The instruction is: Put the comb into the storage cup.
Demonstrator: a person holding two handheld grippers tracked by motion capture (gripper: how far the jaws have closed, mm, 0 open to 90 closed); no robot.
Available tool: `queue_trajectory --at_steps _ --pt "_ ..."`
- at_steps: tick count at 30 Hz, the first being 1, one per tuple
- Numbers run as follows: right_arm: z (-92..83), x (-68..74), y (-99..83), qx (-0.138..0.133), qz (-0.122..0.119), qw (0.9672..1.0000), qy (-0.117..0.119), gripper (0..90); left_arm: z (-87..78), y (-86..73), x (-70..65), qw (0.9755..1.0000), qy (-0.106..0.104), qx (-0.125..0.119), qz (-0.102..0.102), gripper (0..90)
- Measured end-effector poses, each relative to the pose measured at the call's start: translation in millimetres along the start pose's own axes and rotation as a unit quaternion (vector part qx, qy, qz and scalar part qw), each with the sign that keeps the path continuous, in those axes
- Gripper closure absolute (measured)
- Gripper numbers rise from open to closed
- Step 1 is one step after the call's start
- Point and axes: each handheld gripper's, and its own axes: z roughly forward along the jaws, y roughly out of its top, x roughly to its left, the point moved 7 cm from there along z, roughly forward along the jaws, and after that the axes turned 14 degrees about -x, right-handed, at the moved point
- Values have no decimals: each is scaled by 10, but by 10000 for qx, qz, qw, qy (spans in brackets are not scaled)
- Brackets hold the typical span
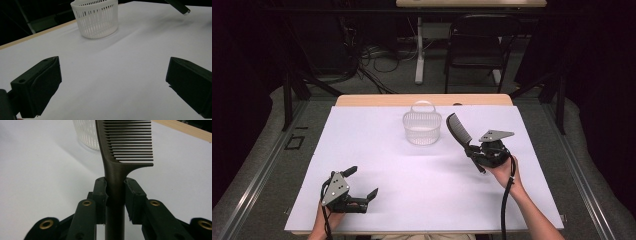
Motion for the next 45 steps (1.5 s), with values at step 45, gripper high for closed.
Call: queue_trajectory --at_steps 45 --pt "74 130 276 -619 -302 9976 93 725 4 -3 -15 10000 -2 36 49 3"
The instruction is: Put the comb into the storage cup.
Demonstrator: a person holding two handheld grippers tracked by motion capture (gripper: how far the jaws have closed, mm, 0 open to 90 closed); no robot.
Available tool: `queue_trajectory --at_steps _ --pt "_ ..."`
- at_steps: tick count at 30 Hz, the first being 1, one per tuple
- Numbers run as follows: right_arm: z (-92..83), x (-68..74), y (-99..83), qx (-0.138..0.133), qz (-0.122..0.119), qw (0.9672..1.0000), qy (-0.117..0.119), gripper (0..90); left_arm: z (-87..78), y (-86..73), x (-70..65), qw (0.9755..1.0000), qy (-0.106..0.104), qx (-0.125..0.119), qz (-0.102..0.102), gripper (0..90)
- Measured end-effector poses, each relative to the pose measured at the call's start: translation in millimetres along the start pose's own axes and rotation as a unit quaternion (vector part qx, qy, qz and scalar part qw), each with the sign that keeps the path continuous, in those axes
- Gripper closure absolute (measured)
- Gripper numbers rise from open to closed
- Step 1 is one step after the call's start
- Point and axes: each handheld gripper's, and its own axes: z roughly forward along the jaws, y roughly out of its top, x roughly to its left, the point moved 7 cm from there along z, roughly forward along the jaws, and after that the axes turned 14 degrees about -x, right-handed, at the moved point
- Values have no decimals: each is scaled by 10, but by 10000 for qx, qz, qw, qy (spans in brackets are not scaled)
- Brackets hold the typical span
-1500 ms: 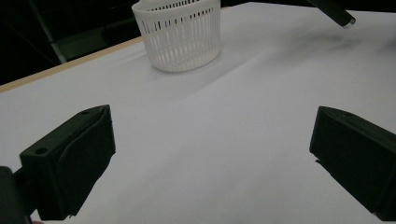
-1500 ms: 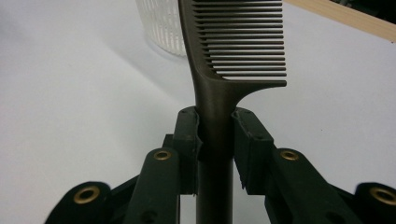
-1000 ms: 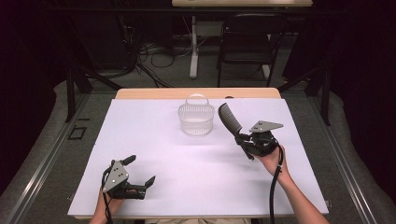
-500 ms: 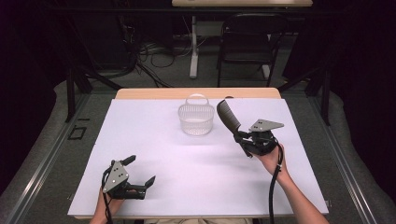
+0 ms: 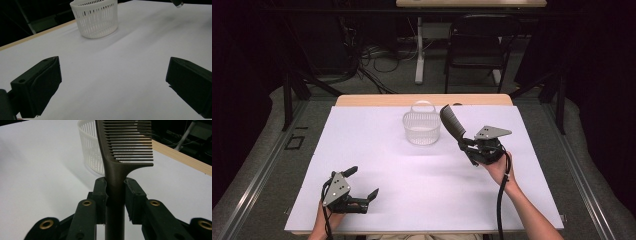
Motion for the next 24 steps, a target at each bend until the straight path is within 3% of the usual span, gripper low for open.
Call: queue_trajectory --at_steps 24 --pt "124 -2 189 -145 -54 9999 8 724 -15 11 11 10000 43 -36 16 3"
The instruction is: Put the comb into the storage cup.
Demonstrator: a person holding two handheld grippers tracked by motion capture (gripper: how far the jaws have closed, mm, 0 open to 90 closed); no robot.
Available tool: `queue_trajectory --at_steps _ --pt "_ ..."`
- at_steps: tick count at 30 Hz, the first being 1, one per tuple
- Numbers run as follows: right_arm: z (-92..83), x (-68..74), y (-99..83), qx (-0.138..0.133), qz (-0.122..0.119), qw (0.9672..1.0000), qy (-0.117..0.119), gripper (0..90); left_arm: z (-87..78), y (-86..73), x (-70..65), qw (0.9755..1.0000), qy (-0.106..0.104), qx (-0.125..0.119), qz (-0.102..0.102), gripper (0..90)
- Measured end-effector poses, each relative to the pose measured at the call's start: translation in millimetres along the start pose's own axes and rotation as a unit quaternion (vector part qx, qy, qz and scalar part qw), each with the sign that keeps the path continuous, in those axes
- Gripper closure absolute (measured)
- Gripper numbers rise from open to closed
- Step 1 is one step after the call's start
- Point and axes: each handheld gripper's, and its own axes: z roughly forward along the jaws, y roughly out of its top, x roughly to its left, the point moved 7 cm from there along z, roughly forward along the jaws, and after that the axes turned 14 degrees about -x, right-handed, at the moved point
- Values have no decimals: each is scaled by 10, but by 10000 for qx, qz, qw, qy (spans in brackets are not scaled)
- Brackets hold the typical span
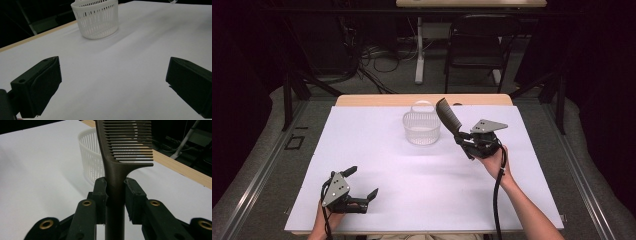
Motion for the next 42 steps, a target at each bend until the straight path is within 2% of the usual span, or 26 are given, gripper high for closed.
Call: queue_trajectory --at_steps 8,13,20,27,42 --pt "76 -2 84 -13 -38 10000 29 724 12 -1 -8 10000 -28 12 15 3" --pt "124 -12 124 -57 -31 10000 43 724 8 -2 9 10000 -3 -21 -64 3" --pt "168 -1 188 -65 -123 9999 68 724 9 -1 -5 10000 -23 -7 -52 3" --pt "213 2 249 -155 -95 9998 76 724 15 -7 -3 10000 -37 10 -47 3" --pt "320 -45 384 -330 -72 9994 -54 725 11 -5 -9 10000 -51 13 -27 3"
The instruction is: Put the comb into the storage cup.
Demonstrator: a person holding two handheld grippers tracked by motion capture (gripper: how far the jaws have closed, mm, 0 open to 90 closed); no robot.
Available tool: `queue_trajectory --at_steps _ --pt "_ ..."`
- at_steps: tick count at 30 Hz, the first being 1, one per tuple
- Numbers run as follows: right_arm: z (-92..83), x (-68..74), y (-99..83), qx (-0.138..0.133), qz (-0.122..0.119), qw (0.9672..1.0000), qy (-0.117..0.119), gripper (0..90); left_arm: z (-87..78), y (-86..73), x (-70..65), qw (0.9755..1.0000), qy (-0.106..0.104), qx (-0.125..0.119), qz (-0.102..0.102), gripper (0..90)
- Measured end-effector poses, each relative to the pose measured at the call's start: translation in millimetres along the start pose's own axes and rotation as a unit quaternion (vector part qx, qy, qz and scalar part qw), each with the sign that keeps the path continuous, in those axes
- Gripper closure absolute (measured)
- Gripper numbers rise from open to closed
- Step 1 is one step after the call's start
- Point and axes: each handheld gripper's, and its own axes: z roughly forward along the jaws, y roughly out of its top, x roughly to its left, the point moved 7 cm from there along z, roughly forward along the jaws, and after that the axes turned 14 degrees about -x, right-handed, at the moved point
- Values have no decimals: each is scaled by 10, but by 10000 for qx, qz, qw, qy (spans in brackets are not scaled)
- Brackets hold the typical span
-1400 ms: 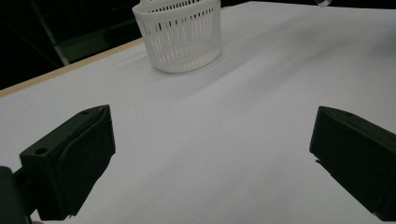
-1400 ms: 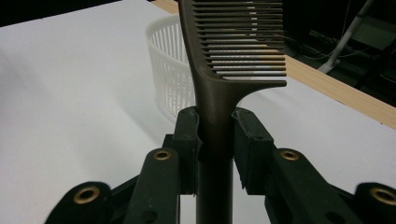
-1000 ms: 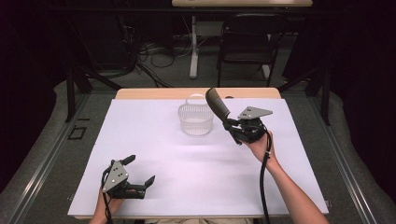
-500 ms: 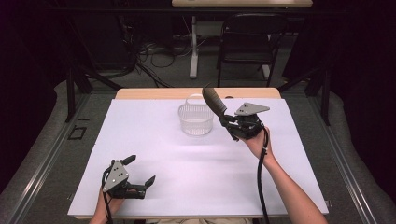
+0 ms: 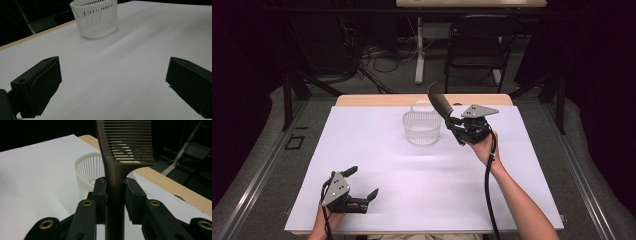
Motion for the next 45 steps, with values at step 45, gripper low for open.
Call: queue_trajectory --at_steps 45 --pt "366 -2 128 -580 -218 9981 -16 725 8 -2 2 10000 -2 0 -2 3"
